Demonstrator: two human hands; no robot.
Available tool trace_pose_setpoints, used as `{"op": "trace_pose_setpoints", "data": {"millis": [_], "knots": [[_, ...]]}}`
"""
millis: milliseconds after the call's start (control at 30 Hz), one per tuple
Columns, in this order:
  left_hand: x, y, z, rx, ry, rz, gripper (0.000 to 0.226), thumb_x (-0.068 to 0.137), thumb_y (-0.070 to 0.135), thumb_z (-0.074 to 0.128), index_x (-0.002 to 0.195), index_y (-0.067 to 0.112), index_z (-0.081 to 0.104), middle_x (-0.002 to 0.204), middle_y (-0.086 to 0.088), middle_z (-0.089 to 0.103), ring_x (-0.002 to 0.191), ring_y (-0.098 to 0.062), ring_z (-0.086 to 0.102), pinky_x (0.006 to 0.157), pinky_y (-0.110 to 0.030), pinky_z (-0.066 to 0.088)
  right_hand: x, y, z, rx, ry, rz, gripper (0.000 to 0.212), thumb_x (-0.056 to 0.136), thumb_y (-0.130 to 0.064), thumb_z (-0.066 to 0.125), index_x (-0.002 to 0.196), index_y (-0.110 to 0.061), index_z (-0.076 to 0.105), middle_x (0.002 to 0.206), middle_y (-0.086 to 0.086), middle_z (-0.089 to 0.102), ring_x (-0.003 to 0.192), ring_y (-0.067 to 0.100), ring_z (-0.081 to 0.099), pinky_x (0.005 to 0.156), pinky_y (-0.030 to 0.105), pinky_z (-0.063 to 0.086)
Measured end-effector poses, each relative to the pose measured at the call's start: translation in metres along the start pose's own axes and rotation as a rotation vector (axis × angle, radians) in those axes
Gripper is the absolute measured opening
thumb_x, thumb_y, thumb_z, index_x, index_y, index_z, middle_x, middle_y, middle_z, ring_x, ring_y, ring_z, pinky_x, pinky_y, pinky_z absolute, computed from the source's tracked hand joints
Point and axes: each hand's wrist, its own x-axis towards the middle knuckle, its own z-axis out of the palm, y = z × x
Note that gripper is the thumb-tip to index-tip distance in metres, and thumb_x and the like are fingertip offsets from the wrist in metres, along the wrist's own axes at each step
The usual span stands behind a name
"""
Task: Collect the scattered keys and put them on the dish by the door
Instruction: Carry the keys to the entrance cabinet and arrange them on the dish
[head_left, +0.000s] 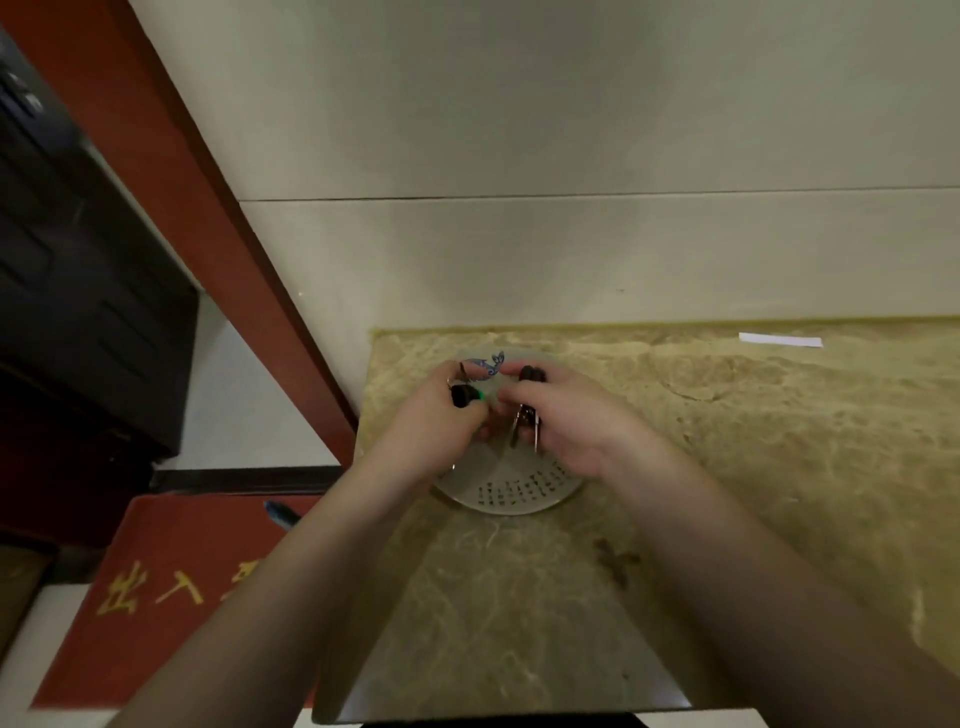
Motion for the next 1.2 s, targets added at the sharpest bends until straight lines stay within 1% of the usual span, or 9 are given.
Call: {"op": "trace_pose_setpoints", "data": {"millis": [67,133,200,300,633,800,967,1067,1200], "knots": [[-0.002,0.002,0.002,0.135,0.041,0.04,0.024,0.086,0.01,0.061,0.105,0.025,0.061,0.09,0.0,0.071,0.08,-0.019,0.07,0.079,-0.038,0.057,0.001,0.004,-0.003,-0.151,-0.027,-0.035,0.023,0.092,-0.004,0.054,0.104,-0.023,0.059,0.08,0.007,0.063,0.071,0.023,0.055,0.053,0.03,0.039],[-0.003,0.005,0.004,0.248,0.097,0.101,0.023,0.085,0.015,0.063,0.105,0.025,0.061,0.093,0.005,0.068,0.085,-0.016,0.066,0.071,-0.024,0.052,0.001,0.006,-0.006,-0.298,-0.044,-0.07,0.025,0.093,-0.009,0.053,0.112,-0.025,0.056,0.079,0.006,0.062,0.061,0.017,0.052,0.05,0.029,0.04],[-0.004,0.007,0.006,0.338,0.131,0.137,0.023,0.084,0.021,0.065,0.105,0.029,0.058,0.09,0.013,0.062,0.08,-0.008,0.06,0.06,-0.015,0.043,0.0,0.007,-0.009,-0.416,-0.036,-0.116,0.028,0.094,-0.015,0.053,0.118,-0.028,0.054,0.089,0.002,0.061,0.057,0.013,0.052,0.05,0.027,0.042],[-0.003,0.009,0.007,0.401,0.132,0.149,0.024,0.085,0.025,0.064,0.107,0.03,0.057,0.085,0.019,0.056,0.069,-0.004,0.056,0.054,-0.02,0.041,-0.001,0.005,-0.014,-0.581,-0.023,-0.205,0.031,0.094,-0.021,0.053,0.124,-0.031,0.051,0.094,-0.006,0.058,0.058,0.005,0.054,0.048,0.017,0.04],[-0.001,0.0,0.012,0.552,0.135,0.287,0.036,0.084,0.009,0.06,0.117,0.022,0.056,0.104,0.006,0.057,0.084,-0.009,0.052,0.06,-0.003,0.037,-0.007,0.002,-0.017,-0.845,-0.047,-0.287,0.03,0.093,-0.025,0.058,0.122,-0.023,0.051,0.087,-0.007,0.064,0.072,0.007,0.064,0.053,0.02,0.041],[-0.003,-0.004,0.007,0.546,0.192,0.294,0.036,0.084,0.01,0.057,0.116,0.026,0.055,0.104,0.002,0.062,0.082,-0.01,0.056,0.059,-0.014,0.037,-0.006,0.001,-0.01,-0.956,-0.007,-0.284,0.037,0.088,-0.033,0.063,0.121,-0.019,0.053,0.112,0.0,0.064,0.091,0.016,0.063,0.072,0.029,0.05],[0.001,0.001,0.0,0.478,0.189,0.233,0.031,0.084,0.014,0.057,0.111,0.028,0.061,0.092,0.01,0.06,0.072,-0.001,0.054,0.057,0.0,0.037,-0.007,-0.003,0.0,-1.121,0.014,-0.258,0.039,0.085,-0.036,0.067,0.117,-0.018,0.053,0.107,0.0,0.064,0.088,0.017,0.058,0.071,0.03,0.048],[0.004,0.002,-0.007,0.369,0.155,0.2,0.028,0.087,0.012,0.053,0.106,0.031,0.063,0.082,0.012,0.063,0.064,-0.001,0.057,0.053,-0.004,0.04,-0.008,-0.008,-0.001,-1.172,0.026,-0.25,0.037,0.086,-0.031,0.067,0.117,-0.016,0.054,0.11,0.004,0.064,0.09,0.02,0.058,0.073,0.03,0.047],[0.005,-0.002,-0.016,0.129,0.118,0.147,0.03,0.093,0.012,0.048,0.111,0.031,0.062,0.069,0.002,0.064,0.059,-0.005,0.062,0.056,-0.02,0.049,-0.015,-0.012,-0.011,-0.893,-0.006,-0.205,0.044,0.089,-0.025,0.058,0.131,-0.023,0.047,0.117,0.0,0.054,0.086,0.012,0.052,0.062,0.02,0.044]]}}
